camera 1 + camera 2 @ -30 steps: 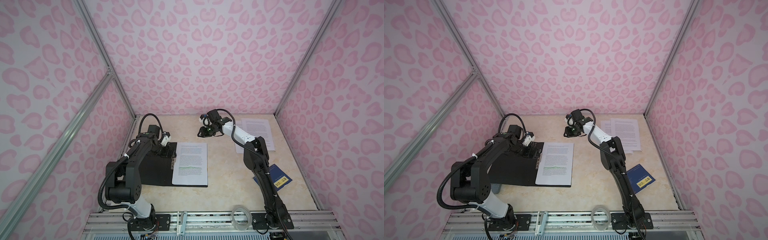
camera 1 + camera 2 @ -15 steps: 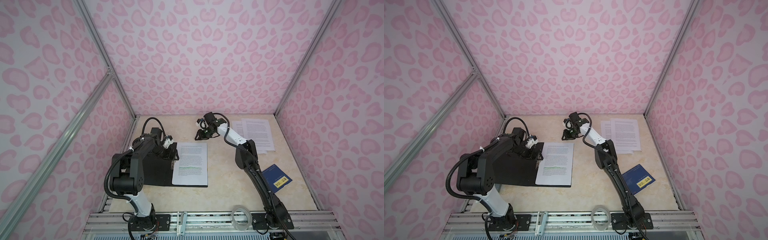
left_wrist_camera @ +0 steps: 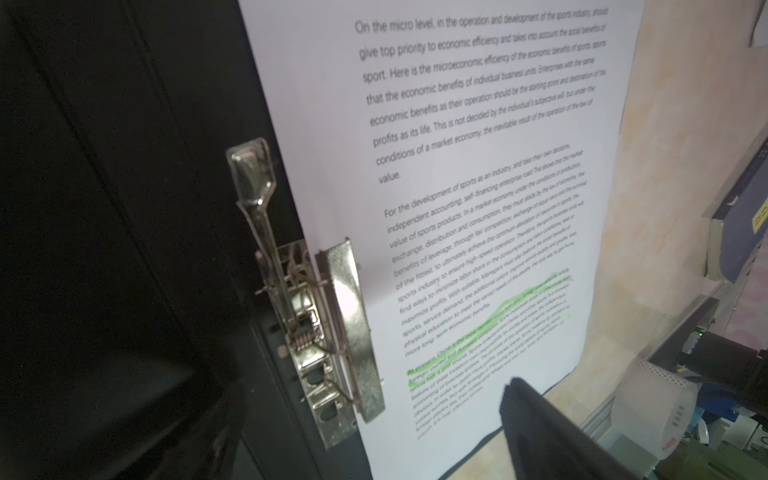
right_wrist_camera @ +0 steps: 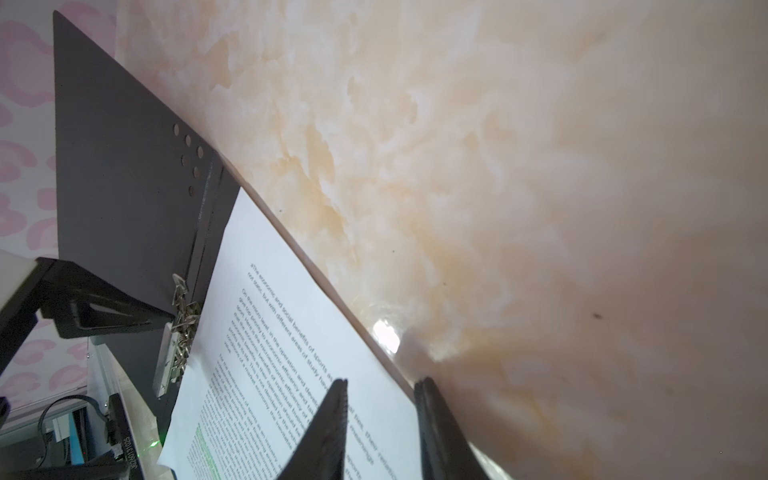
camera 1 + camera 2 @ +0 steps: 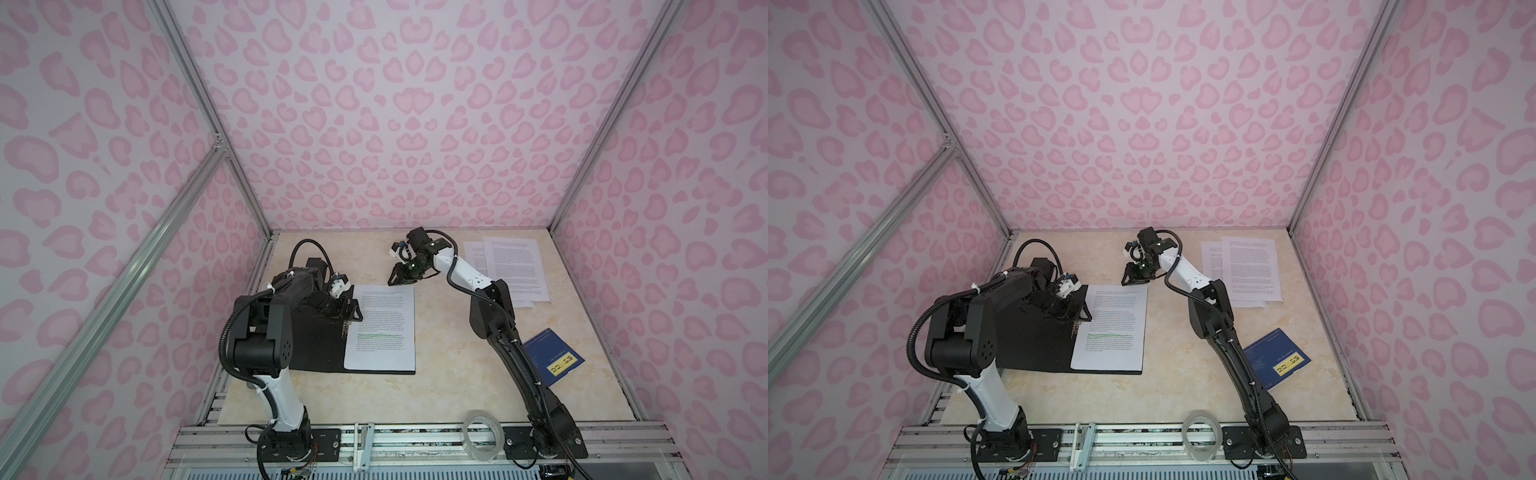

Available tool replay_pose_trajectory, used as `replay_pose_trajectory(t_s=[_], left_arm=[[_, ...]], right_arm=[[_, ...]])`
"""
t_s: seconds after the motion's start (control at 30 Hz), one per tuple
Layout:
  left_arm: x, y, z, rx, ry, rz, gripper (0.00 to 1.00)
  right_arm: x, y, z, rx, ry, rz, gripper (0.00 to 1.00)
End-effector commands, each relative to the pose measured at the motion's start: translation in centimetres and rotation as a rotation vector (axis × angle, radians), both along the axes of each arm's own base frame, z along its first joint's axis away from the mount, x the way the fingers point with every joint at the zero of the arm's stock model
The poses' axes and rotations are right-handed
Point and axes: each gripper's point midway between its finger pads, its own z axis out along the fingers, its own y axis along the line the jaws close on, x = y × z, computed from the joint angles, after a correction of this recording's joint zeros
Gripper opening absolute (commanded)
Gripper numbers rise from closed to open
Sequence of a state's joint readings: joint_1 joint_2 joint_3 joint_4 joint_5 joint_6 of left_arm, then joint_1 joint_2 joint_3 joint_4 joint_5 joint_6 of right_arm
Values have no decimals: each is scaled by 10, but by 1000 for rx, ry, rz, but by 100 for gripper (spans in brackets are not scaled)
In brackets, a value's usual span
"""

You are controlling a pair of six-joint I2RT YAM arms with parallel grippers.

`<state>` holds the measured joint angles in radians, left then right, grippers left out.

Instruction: Put the files into the folder

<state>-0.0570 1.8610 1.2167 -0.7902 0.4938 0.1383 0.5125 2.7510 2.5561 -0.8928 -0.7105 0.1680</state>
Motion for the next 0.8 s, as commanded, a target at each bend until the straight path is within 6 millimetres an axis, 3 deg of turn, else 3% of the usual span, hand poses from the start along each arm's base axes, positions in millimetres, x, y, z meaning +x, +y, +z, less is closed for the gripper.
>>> replay_pose_trajectory(t_s=[0.0, 0.27, 0.47, 0.63, 0.77], left_arm=[[3, -3, 2, -20, 1, 1, 98], [8, -3, 1, -20, -3, 4, 98], [15, 3, 8, 19, -43, 16, 98], [26, 10, 32, 63, -118, 19, 98], [30, 12, 56, 78, -170, 18, 98]], right_arm=[[-10, -3, -14, -20, 50, 15, 32], [-12, 1, -12, -15, 46, 26, 32], [4, -2, 2, -14, -11, -17, 33], [31, -11, 37, 4, -98, -104, 34], [29, -18, 71, -13, -158, -119, 33]])
